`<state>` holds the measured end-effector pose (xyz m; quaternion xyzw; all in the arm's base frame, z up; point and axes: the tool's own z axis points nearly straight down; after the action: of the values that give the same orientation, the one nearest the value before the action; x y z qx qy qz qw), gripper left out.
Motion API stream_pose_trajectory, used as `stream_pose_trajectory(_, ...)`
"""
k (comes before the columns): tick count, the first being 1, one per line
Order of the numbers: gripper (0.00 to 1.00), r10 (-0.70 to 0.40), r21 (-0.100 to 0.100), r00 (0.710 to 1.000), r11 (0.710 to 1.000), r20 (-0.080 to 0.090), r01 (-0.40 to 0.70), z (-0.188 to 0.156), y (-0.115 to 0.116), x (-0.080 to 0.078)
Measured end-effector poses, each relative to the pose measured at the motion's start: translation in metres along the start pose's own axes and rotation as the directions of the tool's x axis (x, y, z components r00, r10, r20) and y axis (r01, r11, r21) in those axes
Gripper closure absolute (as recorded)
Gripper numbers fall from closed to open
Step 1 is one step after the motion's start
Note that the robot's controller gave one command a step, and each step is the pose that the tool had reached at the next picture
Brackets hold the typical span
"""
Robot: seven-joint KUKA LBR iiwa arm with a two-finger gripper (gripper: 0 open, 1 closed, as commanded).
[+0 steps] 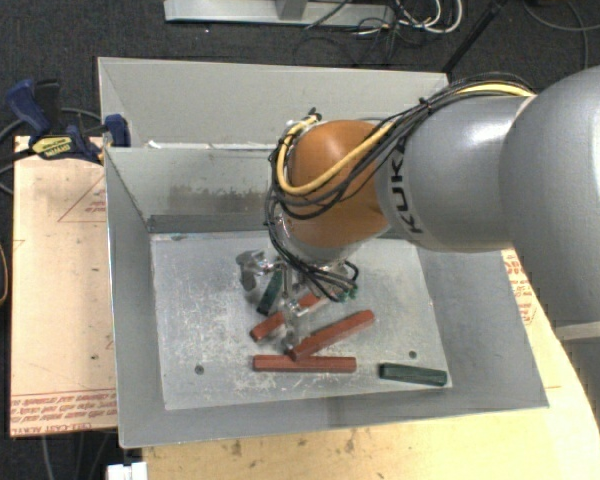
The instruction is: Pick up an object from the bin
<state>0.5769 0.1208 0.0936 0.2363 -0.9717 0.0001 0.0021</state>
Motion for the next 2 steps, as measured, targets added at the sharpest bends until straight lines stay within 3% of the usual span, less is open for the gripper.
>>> stream_pose_trajectory(1,0.00,-0.013,0.000,1.000,1.000,0.005,0.013,0.0233,-0.0429,0.0289)
stream_pose_trajectory(2,1.00,-0.016,-0.001,1.000,1.000,-0.001,0.016,0.0179,-0.0416,0.0272)
